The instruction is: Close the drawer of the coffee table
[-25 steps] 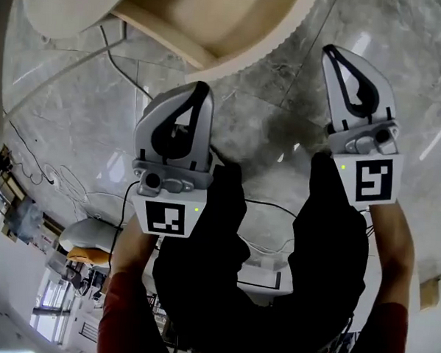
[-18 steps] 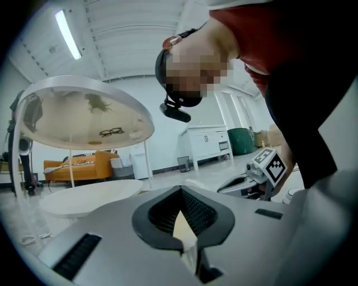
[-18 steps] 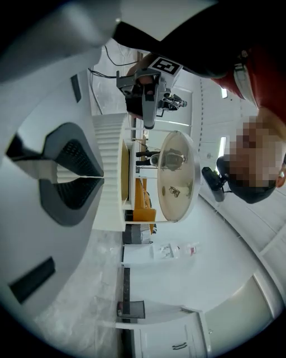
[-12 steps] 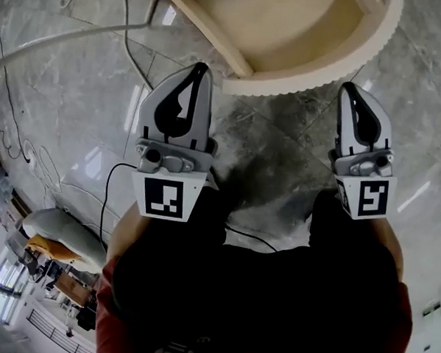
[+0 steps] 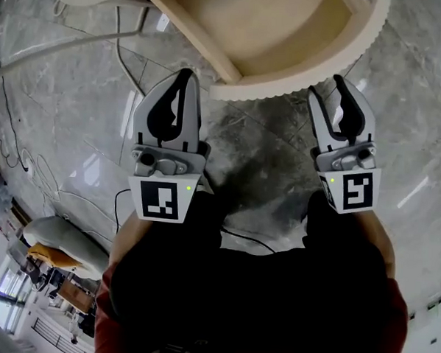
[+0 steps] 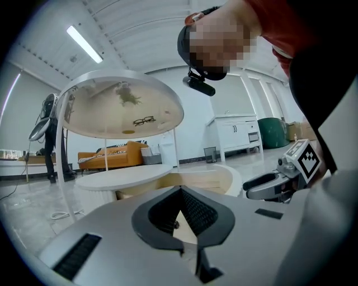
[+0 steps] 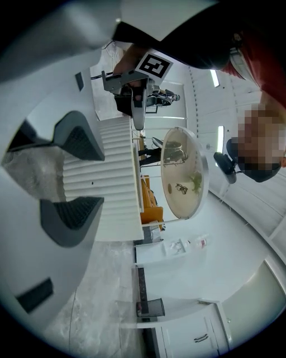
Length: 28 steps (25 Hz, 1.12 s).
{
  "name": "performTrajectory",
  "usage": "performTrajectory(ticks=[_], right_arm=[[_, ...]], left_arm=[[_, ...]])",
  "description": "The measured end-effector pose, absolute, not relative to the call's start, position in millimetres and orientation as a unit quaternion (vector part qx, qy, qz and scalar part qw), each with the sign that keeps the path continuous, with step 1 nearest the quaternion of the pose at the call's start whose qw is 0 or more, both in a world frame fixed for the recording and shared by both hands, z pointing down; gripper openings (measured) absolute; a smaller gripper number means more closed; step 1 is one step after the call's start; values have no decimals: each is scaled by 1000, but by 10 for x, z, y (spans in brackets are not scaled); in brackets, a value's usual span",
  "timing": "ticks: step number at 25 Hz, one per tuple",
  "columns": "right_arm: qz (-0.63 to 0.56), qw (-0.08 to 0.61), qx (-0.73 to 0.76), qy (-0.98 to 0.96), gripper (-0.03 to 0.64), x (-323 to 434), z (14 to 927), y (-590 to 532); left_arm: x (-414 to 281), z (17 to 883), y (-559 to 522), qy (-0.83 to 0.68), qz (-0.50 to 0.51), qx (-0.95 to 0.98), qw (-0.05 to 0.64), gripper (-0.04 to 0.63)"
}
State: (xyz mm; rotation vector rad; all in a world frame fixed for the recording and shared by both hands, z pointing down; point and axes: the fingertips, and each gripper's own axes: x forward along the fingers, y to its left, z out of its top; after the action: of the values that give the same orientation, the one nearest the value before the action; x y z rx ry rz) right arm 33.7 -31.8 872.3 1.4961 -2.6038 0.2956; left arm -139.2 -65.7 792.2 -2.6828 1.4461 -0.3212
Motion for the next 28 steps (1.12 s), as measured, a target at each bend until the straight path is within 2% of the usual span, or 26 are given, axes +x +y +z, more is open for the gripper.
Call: performTrajectory(ticks=[1,2,6,20,28], right_arm=[[102,63,491,-863,227,314,8741,-336],[102,62,489,-864,261,294,8750,-357],[74,69,486,-868,293,216,8763,-430],[52,100,464,-879,298,-84,8790,-864],[45,87,457,-884,298,-340,8775,-1311]], left_arm=[[-1387,7925,-666,472,-104,-875,40,12],[-1382,7925,-674,472,-102,-875,42,12],[-1411,7969,-686,478,-98,-872,40,12],[-1754,7942,-775,520,-67,-852,19,12],[-1922,7928,-821,534,-54,-844,15,12]])
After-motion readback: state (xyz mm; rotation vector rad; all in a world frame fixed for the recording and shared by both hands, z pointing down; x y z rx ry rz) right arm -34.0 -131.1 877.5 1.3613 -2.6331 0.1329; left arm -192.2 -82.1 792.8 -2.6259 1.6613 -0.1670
